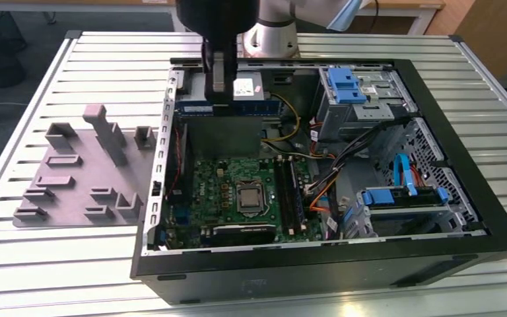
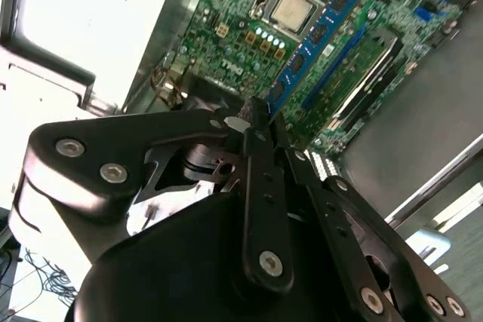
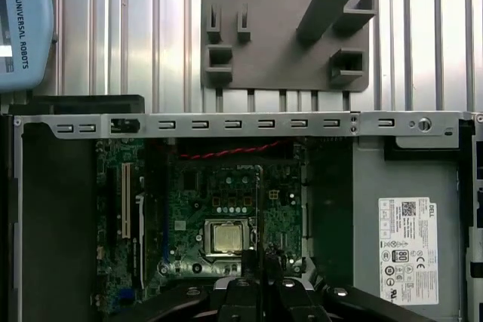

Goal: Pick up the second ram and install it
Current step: 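Pick up the second ram and move it above second insertion slot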

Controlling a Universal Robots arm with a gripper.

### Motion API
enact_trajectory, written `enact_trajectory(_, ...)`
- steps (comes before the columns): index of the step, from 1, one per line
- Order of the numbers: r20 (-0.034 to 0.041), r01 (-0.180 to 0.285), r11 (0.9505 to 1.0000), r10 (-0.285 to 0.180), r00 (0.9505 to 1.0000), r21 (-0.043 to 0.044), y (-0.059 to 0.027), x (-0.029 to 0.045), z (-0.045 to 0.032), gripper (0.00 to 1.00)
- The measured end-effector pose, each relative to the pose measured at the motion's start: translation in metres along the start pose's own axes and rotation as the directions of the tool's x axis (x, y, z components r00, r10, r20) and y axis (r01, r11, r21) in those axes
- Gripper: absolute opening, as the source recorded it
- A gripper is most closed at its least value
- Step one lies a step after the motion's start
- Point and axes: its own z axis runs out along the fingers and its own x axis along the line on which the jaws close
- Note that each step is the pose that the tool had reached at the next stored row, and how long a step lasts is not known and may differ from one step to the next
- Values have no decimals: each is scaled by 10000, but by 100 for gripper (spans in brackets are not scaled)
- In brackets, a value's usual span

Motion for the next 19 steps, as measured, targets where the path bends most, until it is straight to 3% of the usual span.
enact_trajectory(6,-1,0,10000,0,10000,-22,-132,-3,-3,14)
enact_trajectory(19,-1,1,10000,-1,10000,-22,-152,-4,-3,14)
